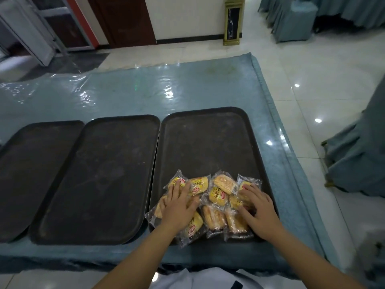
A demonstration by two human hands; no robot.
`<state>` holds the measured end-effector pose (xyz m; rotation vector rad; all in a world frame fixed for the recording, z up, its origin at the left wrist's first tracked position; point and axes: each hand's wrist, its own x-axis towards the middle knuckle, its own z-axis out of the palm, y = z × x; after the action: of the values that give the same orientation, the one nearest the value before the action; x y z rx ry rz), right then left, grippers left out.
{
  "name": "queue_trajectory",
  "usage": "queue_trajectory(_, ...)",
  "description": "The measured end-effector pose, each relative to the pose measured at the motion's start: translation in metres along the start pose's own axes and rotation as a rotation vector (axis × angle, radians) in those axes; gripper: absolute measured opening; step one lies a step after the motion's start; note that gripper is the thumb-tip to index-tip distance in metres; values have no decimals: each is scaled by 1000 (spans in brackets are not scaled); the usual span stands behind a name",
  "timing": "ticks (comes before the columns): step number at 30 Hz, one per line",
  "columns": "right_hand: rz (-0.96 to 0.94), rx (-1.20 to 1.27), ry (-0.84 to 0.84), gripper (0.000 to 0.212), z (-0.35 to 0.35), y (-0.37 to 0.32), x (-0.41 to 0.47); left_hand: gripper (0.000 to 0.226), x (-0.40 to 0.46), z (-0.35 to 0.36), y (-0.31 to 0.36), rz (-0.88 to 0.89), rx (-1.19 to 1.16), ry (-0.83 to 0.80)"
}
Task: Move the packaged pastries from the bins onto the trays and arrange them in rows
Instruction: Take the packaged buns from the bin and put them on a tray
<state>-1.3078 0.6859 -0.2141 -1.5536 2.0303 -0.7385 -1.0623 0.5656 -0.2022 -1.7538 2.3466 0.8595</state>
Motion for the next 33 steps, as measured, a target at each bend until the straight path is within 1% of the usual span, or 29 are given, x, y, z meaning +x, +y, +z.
queue_trajectory(5,29,87,61,53,-16,-12,-4,70,-7,-5,-1,37,-75,-10)
queue_trajectory(9,40,157,69,50,-21,-35,6,74,-12,-26,-4,71,-181,-41)
queue_trajectory(12,40,236,48,37,-19,-65,18,65,-27,-48,-7,72,-443,-118)
queue_trajectory(14,5,278,21,38,-15,-87,27,59,-39,-62,-11,47,-560,-119)
queue_trajectory(17,-56,272,-46,43,-3,-118,43,47,-57,-86,-23,20,-657,-6)
queue_trajectory(20,-101,316,-140,42,11,-158,56,53,-76,-115,-46,-40,-676,147)
queue_trajectory(22,-126,339,-171,44,21,-191,64,52,-89,-135,-68,-40,-721,231)
queue_trajectory(28,-242,355,-183,42,61,-312,58,53,-140,-209,-150,-8,-780,471)
queue_trajectory(30,-277,352,-189,41,81,-354,52,56,-161,-231,-185,-14,-785,544)
queue_trajectory(33,-336,362,-193,39,117,-419,40,54,-196,-256,-241,-26,-781,628)
